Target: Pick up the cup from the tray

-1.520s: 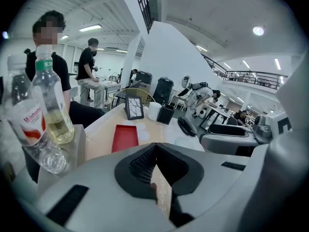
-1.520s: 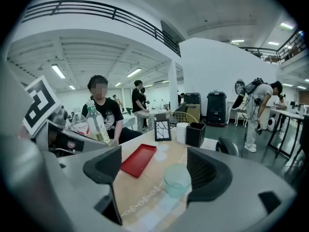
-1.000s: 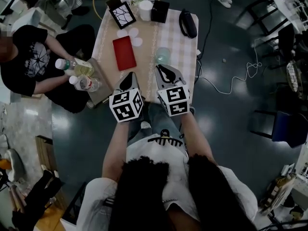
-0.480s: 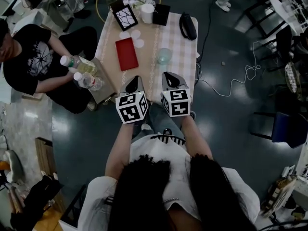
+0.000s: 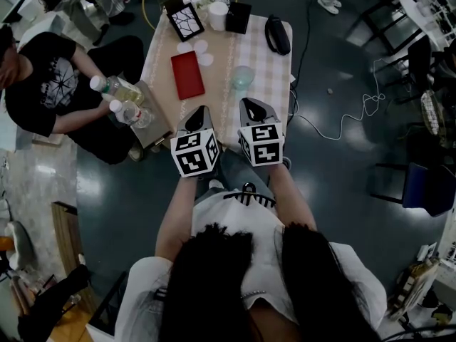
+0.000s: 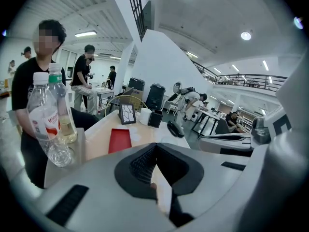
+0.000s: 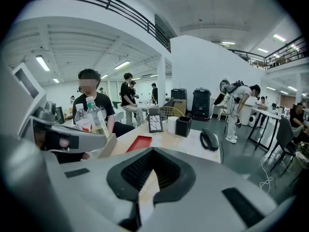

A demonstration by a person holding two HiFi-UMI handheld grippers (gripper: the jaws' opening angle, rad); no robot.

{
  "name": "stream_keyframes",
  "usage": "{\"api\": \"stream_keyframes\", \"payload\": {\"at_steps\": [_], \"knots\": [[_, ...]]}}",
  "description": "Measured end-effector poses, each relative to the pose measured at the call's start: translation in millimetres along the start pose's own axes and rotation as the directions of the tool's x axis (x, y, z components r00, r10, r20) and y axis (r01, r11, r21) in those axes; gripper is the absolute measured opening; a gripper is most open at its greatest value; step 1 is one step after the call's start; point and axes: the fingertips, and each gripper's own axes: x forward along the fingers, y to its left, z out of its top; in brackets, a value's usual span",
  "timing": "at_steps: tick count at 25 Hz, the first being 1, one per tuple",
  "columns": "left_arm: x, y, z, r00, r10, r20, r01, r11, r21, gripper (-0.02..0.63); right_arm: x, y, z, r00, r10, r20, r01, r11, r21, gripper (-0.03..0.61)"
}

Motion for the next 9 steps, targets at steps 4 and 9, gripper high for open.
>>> {"api": "stream_keyframes", "payload": {"at_steps": [4,9], "knots": [[0.0,2.9,-4.8,1.000,0.010,-0.007,-0.010,1.000,0.010,0.006,0.0,0.8,1.4,1.000,-0.003,0.006,0.003,1.000,-0.002,0.005],[-2.4,5.5,-10.6,1.000,0.015,-0.014,-0.015,1.000,0.001,0.006,-2.4,2.4,0.3,1.000,0.000,0.003,0.000,1.000,-0.004,0.005]]}}
